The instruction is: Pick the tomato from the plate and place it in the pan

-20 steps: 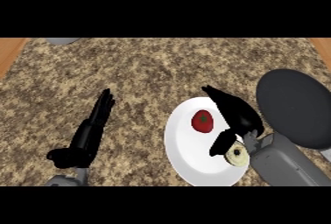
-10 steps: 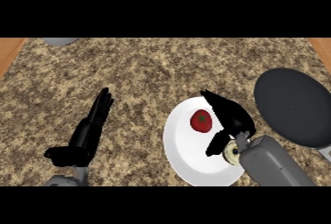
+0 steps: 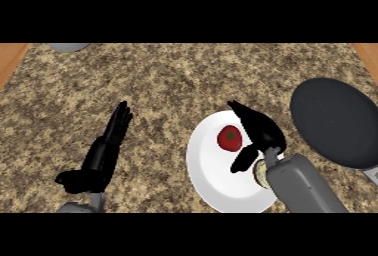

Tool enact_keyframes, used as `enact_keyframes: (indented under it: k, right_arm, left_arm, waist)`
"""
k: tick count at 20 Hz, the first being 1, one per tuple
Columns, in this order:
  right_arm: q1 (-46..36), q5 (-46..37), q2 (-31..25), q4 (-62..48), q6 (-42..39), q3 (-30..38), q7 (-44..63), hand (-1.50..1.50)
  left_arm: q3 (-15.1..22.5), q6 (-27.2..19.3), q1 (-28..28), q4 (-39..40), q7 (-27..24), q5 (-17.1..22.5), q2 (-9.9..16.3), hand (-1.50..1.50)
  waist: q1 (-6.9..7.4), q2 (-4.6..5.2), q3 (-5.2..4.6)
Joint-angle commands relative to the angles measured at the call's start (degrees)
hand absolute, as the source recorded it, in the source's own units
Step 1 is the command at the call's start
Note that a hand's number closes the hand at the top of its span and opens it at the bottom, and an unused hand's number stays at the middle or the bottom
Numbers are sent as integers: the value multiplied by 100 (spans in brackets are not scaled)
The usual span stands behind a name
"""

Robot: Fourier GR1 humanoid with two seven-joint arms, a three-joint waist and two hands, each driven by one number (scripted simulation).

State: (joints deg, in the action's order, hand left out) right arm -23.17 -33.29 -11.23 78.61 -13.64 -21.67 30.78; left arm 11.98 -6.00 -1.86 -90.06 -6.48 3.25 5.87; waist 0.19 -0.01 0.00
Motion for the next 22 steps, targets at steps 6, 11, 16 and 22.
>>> enact_keyframes:
  k: [6, 11, 16, 22]
  right_arm:
    - [-56, -650, 548, -1083, 157, 214, -475, -150]
    - [-71, -814, 26, -944, -454, -44, -1021, 150]
    - [-458, -1250, 562, -1768, 30, 63, -1104, 150]
    - [-254, -1773, 353, -1434, 510, 162, -1470, 150]
  left_arm:
    - [-205, 251, -67, 279, -113, -115, -99, 0]
    - [-171, 248, 440, -505, 125, -41, 15, 0]
    - [-63, 243, 207, -373, 280, -190, -151, 0]
    - [-327, 424, 222, 251, -392, -143, -192, 0]
  waist:
    - [-2, 3, 0]
    - [7, -7, 0]
    - [19, 1, 1]
    - [-2, 2, -1]
